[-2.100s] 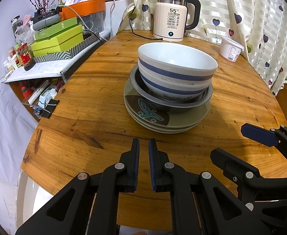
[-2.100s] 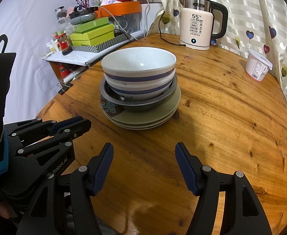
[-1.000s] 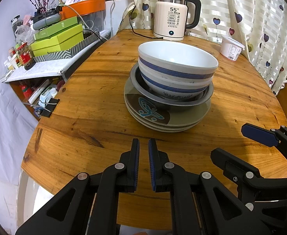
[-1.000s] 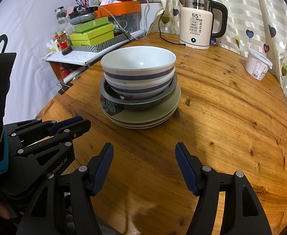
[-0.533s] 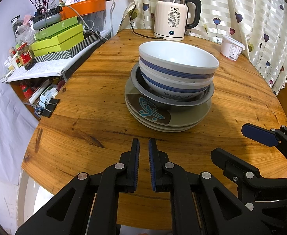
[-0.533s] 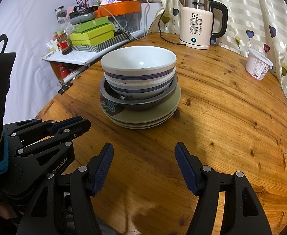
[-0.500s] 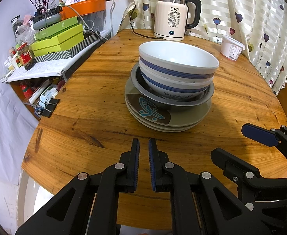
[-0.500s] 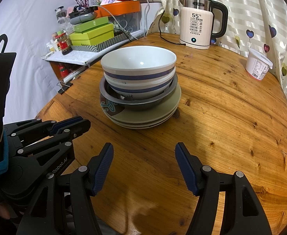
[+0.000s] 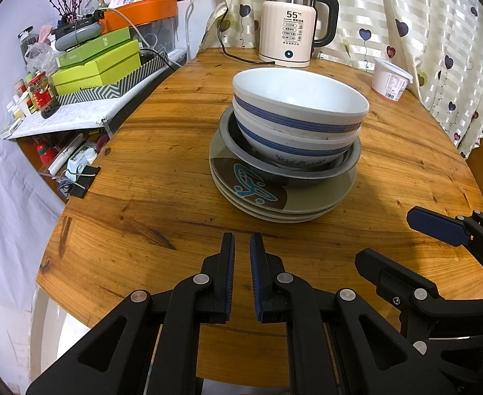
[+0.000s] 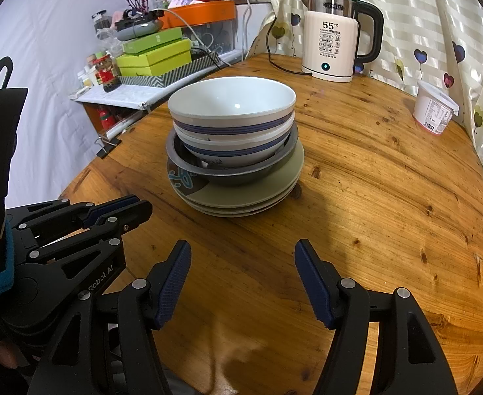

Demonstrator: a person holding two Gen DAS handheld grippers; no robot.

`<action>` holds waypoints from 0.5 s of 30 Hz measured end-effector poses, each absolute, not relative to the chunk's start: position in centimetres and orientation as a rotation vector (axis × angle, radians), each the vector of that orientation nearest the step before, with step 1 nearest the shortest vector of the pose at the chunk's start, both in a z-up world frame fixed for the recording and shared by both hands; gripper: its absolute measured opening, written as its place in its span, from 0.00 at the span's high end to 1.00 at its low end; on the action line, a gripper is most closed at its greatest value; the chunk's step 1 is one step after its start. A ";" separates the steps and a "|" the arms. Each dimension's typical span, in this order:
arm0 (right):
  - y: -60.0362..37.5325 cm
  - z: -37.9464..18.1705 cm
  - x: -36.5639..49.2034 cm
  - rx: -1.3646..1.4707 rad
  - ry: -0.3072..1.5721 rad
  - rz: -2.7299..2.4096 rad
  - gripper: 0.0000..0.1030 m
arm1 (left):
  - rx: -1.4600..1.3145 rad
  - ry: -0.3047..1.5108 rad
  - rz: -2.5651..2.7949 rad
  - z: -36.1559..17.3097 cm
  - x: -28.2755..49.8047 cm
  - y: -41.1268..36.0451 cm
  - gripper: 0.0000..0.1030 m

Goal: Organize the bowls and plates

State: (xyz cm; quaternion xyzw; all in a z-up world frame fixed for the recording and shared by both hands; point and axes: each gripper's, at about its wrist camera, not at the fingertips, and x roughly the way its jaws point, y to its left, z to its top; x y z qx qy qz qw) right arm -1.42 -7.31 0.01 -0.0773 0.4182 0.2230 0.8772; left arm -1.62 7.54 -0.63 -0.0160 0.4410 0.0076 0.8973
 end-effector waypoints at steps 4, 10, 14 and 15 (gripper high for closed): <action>-7.3 0.0 -1.4 -0.162 0.872 0.465 0.35 | -0.033 0.914 0.016 -0.6 -1.6 7.5 0.91; -7.3 0.0 -1.4 -0.160 0.873 0.465 0.35 | -0.034 0.916 0.014 -0.7 -1.5 7.5 0.91; -7.3 0.0 -1.4 -0.161 0.872 0.465 0.35 | -0.030 0.907 0.018 -0.8 -1.5 7.6 0.91; -7.3 0.0 -1.4 -0.160 0.873 0.466 0.35 | -0.031 0.907 0.018 -0.9 -1.5 7.7 0.91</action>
